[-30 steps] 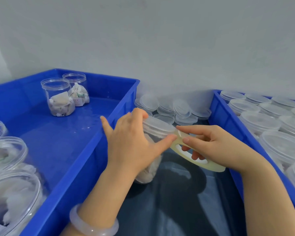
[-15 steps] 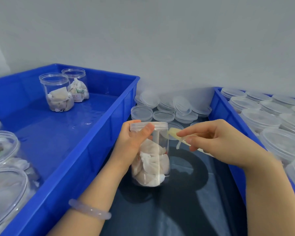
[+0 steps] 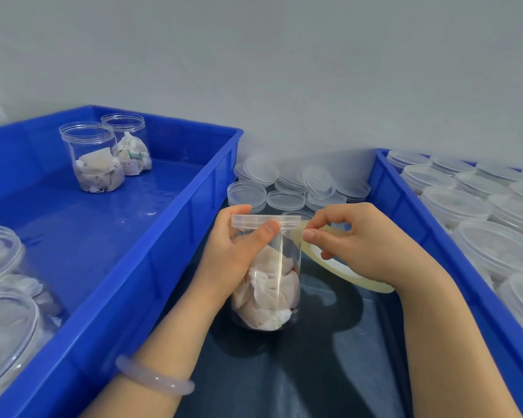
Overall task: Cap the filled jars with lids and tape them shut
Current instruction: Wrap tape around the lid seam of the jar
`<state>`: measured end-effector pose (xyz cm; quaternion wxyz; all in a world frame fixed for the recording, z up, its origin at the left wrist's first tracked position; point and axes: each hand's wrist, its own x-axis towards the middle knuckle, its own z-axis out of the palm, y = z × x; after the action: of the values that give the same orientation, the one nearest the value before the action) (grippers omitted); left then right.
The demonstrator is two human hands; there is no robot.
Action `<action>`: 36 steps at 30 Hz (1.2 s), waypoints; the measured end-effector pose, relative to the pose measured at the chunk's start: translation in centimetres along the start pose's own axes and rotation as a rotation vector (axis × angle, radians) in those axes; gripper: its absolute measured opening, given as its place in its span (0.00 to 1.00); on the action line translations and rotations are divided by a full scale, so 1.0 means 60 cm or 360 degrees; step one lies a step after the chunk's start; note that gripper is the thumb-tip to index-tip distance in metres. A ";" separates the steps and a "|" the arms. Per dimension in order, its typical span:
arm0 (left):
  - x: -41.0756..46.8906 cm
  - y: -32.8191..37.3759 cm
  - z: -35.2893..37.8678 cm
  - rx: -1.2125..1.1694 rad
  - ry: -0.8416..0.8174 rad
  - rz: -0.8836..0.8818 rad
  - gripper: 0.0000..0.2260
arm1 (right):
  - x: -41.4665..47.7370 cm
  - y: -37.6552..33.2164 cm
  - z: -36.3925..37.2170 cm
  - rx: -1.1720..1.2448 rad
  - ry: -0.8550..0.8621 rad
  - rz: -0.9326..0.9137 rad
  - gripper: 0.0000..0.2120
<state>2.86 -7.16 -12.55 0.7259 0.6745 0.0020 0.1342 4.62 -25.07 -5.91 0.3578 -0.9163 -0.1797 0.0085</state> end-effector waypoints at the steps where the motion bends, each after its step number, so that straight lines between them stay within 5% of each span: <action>1: 0.000 -0.001 0.000 -0.0006 -0.0012 0.0009 0.31 | 0.000 0.000 0.001 0.0007 0.0003 0.0004 0.07; 20: 0.005 -0.011 -0.019 -0.0155 -0.0066 -0.0060 0.30 | -0.002 -0.009 0.011 0.0158 -0.0130 -0.0124 0.08; 26: 0.007 -0.016 -0.016 -0.0280 -0.0046 -0.0094 0.20 | -0.004 -0.009 0.011 0.0219 -0.0137 -0.0150 0.08; 36: 0.001 -0.007 -0.021 -0.0150 -0.0136 -0.0035 0.32 | -0.002 -0.015 0.017 0.0233 -0.0106 -0.0100 0.11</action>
<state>2.77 -5.94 -13.08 0.7577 0.6447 -0.0279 0.0972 4.07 -23.84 -6.11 0.4178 -0.8808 -0.2192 0.0408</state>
